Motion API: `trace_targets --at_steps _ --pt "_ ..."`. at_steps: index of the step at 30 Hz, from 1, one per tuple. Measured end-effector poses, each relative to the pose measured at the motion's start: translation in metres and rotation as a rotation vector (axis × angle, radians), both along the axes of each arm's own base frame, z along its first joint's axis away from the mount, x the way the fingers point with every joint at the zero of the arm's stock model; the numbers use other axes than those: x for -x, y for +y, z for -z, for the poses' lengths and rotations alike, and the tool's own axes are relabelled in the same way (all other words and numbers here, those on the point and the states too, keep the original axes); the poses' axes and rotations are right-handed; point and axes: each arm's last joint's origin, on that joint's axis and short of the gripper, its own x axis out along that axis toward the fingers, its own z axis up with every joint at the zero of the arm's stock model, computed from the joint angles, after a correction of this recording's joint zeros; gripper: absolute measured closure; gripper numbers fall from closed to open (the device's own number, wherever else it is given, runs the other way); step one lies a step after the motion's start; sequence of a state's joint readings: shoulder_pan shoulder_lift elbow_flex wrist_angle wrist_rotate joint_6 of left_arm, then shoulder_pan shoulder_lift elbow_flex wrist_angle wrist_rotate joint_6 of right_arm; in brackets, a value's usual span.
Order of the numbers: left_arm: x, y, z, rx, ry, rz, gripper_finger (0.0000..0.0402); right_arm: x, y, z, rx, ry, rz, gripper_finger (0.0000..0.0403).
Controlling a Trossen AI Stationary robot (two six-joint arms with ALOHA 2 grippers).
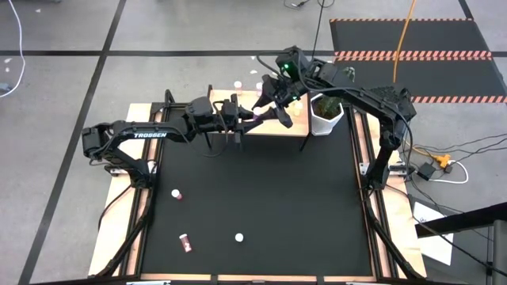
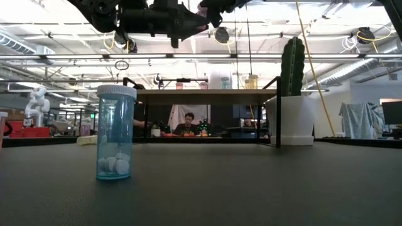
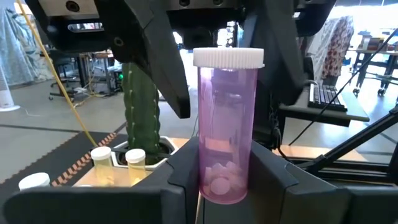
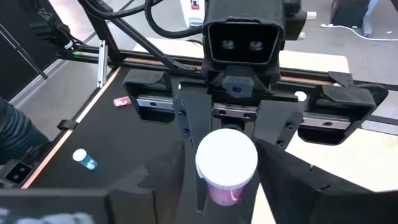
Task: Pick and place medicine bottles onto shelf by color
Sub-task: Put the bottom purple pill bottle on the shelf aligned with the other purple pill bottle
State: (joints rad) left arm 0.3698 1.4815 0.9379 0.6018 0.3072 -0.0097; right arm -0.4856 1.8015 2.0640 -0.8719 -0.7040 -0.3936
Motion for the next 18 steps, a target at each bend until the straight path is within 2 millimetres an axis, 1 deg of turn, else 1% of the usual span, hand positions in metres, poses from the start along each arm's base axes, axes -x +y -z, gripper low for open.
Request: trace_targets --at_steps 6,14,16,18 --pt "0.0 0.0 0.0 0.0 0.0 0.0 0.0285 0.0005 -0.0015 -0.0003 -0.011 -0.001 0.007 0.025" --pt "0.0002 0.0001 0.0002 -0.003 0.004 -0.002 0.029 0.0006 -0.0021 -0.0005 -0.01 -0.001 0.013 0.0275" --pt "0.0003 0.0006 0.0006 0.003 0.009 -0.024 0.0282 0.0005 -0.0023 -0.0005 -0.005 0.0 0.018 0.028" --pt "0.0003 0.0017 0.0029 0.021 0.031 -0.061 0.0266 0.0004 -0.0031 -0.0001 0.012 0.008 0.041 0.0283"
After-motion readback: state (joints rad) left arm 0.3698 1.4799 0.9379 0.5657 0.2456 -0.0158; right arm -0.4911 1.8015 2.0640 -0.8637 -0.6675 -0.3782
